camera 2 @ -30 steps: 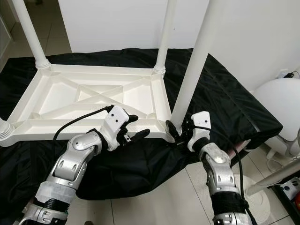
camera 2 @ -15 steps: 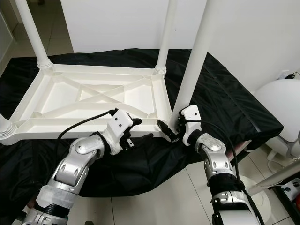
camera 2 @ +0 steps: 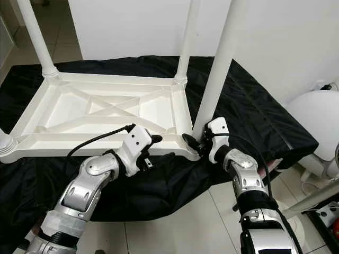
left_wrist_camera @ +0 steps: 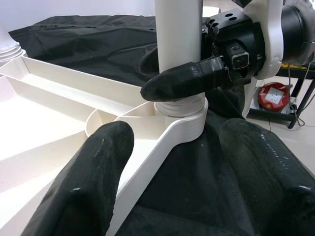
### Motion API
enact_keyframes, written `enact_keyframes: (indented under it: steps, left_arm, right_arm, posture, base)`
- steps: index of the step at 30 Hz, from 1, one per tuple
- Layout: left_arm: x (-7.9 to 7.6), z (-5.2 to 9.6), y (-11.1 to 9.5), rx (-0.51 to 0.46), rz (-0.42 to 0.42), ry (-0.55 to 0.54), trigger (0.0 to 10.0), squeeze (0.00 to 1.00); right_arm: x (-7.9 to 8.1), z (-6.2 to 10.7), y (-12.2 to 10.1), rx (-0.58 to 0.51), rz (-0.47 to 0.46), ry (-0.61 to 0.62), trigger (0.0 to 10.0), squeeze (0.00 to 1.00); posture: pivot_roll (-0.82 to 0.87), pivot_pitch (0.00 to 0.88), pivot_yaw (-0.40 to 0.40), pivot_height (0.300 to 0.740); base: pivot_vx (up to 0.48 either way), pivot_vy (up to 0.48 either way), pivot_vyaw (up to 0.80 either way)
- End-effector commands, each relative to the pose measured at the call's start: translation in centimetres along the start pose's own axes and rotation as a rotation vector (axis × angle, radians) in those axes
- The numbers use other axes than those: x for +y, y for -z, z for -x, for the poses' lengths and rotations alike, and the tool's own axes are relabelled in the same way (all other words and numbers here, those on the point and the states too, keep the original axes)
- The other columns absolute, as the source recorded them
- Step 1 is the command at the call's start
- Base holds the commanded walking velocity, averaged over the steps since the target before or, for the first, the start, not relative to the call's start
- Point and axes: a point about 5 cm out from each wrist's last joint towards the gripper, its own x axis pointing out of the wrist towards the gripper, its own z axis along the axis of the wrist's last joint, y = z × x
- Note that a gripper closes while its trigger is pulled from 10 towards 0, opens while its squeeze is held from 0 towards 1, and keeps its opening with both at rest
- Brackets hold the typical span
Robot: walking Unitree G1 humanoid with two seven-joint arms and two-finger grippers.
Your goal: Building children table
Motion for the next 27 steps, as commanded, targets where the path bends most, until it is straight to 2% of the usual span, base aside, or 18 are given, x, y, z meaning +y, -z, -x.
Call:
enact_keyframes:
  steps: [1,3,4,6,10,11,13,14,16,19,21,22,23,26,27]
  left_arm:
    - [0.0,0.0,0.2,0.012,0.008,-0.049,10.0,0.0]
    - [0.0,0.1,0.2,0.013,0.008,-0.049,10.0,0.0]
    - [0.0,0.1,0.2,0.014,0.009,-0.048,10.0,0.0]
    - [-0.1,0.1,0.2,0.014,0.01,-0.047,10.0,0.0]
    - [-0.1,0.1,0.2,0.014,0.01,-0.044,10.0,0.0]
    - [-0.1,0.0,0.2,0.013,0.008,-0.042,10.0,0.0]
    - [-0.1,0.0,0.2,0.013,0.008,-0.042,10.0,0.0]
    - [-0.2,0.0,0.2,0.013,0.006,-0.039,10.0,0.0]
    - [-0.2,0.0,0.2,0.013,0.004,-0.035,10.0,0.0]
    - [-0.2,0.0,0.2,0.013,0.004,-0.034,10.0,0.0]
    - [-0.3,0.0,0.2,0.014,0.003,-0.031,10.0,0.0]
    - [-0.3,0.0,0.2,0.014,0.003,-0.031,10.0,0.0]
    - [-0.3,0.0,0.2,0.013,0.001,-0.029,10.0,0.0]
    - [-0.3,0.0,0.2,0.012,0.001,-0.029,10.0,0.0]
    - [-0.3,-0.1,0.2,0.011,0.002,-0.028,10.0,0.0]
  right_arm:
    - [0.3,0.3,1.3,0.062,-0.006,0.023,10.0,0.0]
    - [0.1,0.3,1.4,0.063,-0.013,0.07,10.0,0.0]
    - [-0.1,0.4,1.5,0.071,-0.016,0.157,10.0,0.0]
    - [-0.2,0.4,1.5,0.077,-0.013,0.19,10.0,0.0]
    - [-0.2,0.4,1.6,0.075,-0.067,0.288,10.0,0.0]
    - [-0.1,0.3,1.5,0.071,-0.089,0.35,10.0,0.0]
    - [-0.1,0.3,1.5,0.071,-0.089,0.35,10.0,0.0]
    - [0.0,0.3,1.5,0.062,-0.122,0.394,10.0,0.0]
    - [0.6,0.3,1.3,0.044,-0.177,0.478,10.0,0.0]
    - [1.0,0.2,1.2,0.034,-0.205,0.525,10.0,0.0]
    - [2.2,0.0,1.1,0.016,-0.289,0.623,10.0,0.0]
    - [2.2,0.0,1.1,0.016,-0.289,0.623,10.0,0.0]
    - [3.3,-0.2,0.9,0.004,-0.348,0.696,10.0,0.0]
    - [3.9,-0.3,0.6,-0.016,-0.372,0.745,10.0,0.0]
    - [4.6,-0.5,0.4,-0.023,-0.392,0.788,10.0,0.0]
  posture:
    - [-0.02,0.007,-0.067,0.74]
    - [-0.02,0.008,-0.064,0.74]
    - [-0.02,0.008,-0.064,0.74]
    - [-0.02,0.008,-0.064,0.74]
    - [-0.02,0.006,-0.064,0.74]
    - [-0.02,0.006,-0.063,0.74]
    - [-0.02,0.006,-0.063,0.74]
    - [-0.03,0.004,-0.062,0.74]
    - [-0.03,0.002,-0.061,0.74]
    - [-0.03,0.001,-0.06,0.74]
    - [-0.02,0.0,-0.062,0.74]
    - [-0.02,0.0,-0.062,0.74]
    - [-0.02,0.0,-0.063,0.74]
    - [-0.02,0.0,-0.062,0.74]
    - [-0.02,0.0,-0.062,0.74]
  base:
    - [0.0,0.0,0.0]
    - [0.0,0.0,0.0]
    - [0.0,0.0,0.0]
    - [0.0,0.0,0.0]
    - [0.0,0.0,0.0]
    - [0.0,0.0,0.0]
    - [0.0,0.0,0.0]
    - [0.0,0.0,0.0]
    - [0.0,0.0,0.0]
    - [0.0,0.0,0.0]
    - [0.0,0.0,0.0]
    - [0.0,0.0,0.0]
    - [0.0,0.0,0.0]
    - [0.0,0.0,0.0]
    - [0.0,0.0,0.0]
